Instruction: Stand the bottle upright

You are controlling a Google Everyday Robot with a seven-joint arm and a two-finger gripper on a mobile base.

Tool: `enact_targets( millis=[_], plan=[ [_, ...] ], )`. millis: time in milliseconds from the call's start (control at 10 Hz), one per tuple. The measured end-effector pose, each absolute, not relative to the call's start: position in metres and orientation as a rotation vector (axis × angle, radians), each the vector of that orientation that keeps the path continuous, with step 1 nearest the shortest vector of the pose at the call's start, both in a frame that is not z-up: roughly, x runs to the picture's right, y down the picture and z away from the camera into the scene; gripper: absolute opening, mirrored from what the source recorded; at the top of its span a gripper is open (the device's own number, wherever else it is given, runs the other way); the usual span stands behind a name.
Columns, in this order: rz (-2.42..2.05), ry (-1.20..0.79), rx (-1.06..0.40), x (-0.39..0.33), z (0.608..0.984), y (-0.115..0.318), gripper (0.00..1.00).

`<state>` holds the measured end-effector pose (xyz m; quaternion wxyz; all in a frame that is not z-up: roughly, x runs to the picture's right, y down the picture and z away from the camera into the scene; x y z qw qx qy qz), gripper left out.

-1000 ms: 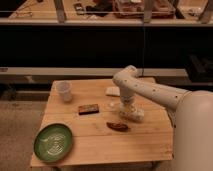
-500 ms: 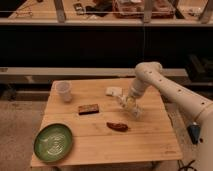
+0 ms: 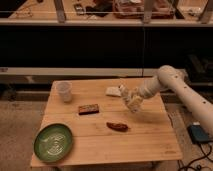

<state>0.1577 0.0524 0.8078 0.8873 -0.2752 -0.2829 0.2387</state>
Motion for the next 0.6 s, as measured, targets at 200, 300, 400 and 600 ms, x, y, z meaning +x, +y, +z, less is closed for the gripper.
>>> enact_targets(
  millis=[200,300,400,600],
  plan=[
    [0.527,-0.759,-0.534,0.161,0.795,0.056,0.0],
    [0.531,-0.817,-0.532,0.164,0.793,0.063,0.0],
    [0.522,-0.873,-0.535,0.167,0.793,0.073,0.0],
    [0.486,-0.922,-0.54,0.173,0.797,0.093,0.0]
  ],
)
